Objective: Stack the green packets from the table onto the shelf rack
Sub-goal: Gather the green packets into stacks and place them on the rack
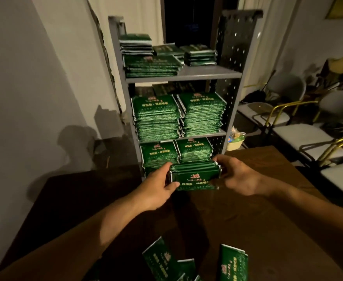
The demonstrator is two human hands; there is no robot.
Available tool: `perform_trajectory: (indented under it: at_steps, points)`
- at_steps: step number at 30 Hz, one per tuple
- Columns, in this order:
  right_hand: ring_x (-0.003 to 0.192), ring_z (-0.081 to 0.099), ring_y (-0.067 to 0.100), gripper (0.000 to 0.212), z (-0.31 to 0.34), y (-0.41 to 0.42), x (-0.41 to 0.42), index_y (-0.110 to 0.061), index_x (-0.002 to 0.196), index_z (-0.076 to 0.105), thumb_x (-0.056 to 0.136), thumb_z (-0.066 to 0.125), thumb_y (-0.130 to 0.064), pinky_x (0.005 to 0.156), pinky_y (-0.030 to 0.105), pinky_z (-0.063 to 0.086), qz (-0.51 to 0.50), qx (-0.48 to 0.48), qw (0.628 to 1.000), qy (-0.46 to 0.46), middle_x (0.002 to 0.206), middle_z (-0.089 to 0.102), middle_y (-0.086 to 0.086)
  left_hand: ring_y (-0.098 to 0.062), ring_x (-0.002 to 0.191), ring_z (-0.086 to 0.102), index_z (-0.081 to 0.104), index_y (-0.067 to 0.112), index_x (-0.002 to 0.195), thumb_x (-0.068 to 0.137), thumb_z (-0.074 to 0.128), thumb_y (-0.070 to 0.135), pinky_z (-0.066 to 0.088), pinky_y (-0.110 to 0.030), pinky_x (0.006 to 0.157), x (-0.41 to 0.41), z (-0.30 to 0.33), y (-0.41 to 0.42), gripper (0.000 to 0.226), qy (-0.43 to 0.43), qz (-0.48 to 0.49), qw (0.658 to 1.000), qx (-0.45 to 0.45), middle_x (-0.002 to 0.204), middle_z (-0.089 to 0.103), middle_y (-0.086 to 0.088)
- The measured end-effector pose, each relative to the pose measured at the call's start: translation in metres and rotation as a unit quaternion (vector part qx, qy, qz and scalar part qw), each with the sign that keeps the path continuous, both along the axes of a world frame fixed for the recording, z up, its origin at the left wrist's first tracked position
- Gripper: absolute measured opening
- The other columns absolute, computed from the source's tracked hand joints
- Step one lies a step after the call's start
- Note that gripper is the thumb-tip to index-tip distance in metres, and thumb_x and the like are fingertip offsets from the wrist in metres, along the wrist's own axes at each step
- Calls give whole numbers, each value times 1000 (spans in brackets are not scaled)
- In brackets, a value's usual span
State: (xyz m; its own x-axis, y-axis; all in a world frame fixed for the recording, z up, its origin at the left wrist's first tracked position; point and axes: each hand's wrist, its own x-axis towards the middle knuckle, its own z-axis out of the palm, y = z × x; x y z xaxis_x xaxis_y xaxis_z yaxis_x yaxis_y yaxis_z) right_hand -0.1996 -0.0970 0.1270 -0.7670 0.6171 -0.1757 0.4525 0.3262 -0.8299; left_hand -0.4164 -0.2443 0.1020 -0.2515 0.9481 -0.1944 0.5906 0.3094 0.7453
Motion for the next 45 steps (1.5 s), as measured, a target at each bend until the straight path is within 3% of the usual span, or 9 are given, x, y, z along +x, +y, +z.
perform_trajectory:
  at_steps: [6, 12, 15, 19, 29, 33, 36, 40, 45]
  points:
    - [97, 68, 3, 39, 70, -13, -4, -19, 117, 57, 86, 71, 1, 81, 21, 58, 15, 8, 999, 30, 110, 67, -4, -19, 136, 46, 5, 25, 161, 102, 56, 34, 33, -24, 106, -6, 57, -7, 79, 18, -6, 999, 40, 168, 15, -1]
    - [116, 64, 10, 59, 115, -9, -5, -20, 137, 49, 84, 75, -10, 100, 36, 53, 5, -8, 997, 75, 127, 65, -5, -26, 148, 32, 7, 26, 161, 97, 62, 38, 32, -29, 114, -16, 106, -8, 85, 26, -9, 994, 105, 166, 18, 2]
    - [126, 58, 12, 80, 134, -7, -5, -24, 146, 41, 76, 80, -27, 110, 43, 45, -1, -25, 995, 100, 134, 63, -6, -18, 139, 46, 14, 32, 160, 81, 64, 70, 42, -42, 114, -24, 127, -6, 101, 36, -12, 990, 134, 161, 30, 6]
    - [113, 64, 1, 56, 160, -4, -7, -29, 132, 50, 84, 74, -14, 97, 25, 52, 2, -28, 991, 133, 128, 66, -7, -15, 132, 54, 29, 33, 155, 60, 61, 91, 48, -44, 109, -33, 157, -2, 115, 29, -8, 986, 163, 152, 49, 1]
    - [108, 67, 22, 37, 204, -1, -18, -23, 125, 60, 94, 62, -4, 85, 32, 56, -38, -57, 970, 232, 118, 71, 3, -21, 150, 28, 23, 20, 159, 85, 75, 41, 25, -38, 121, -13, 212, 29, 93, -73, 78, 963, 248, 163, 27, -3]
    - [105, 70, 20, 41, 208, 3, -21, -20, 124, 60, 84, 73, -22, 96, 44, 56, -50, -56, 963, 258, 116, 71, 2, -29, 136, 49, 37, 14, 152, 60, 77, 58, 49, -50, 106, -10, 228, 40, 110, -168, 134, 941, 260, 155, 41, -12]
    - [105, 68, 9, 58, 209, -4, -13, -24, 136, 46, 87, 66, -48, 93, 37, 57, -48, 140, 956, 255, 124, 64, -2, -29, 120, 60, 42, 11, 150, 62, 75, 37, 61, -44, 84, -14, 238, 45, 97, -256, 178, 915, 258, 143, 52, -12]
    - [133, 44, 20, 71, 210, 11, -1, -17, 141, 40, 80, 71, -33, 107, 41, 45, 61, 663, 736, 122, 145, 42, 5, -36, 114, 61, 64, 5, 115, 81, 71, 13, 58, -32, 58, -15, 254, 57, 36, -325, 187, 902, 214, 138, 55, -18]
    - [122, 51, 23, 47, 204, 21, -9, -13, 132, 51, 88, 68, -15, 98, 36, 47, 82, 681, 706, 178, 132, 52, 5, -23, 79, 62, 62, 9, 97, 89, 60, 9, 51, -28, 52, -11, 262, 70, 8, -353, 157, 907, 170, 100, 64, -13]
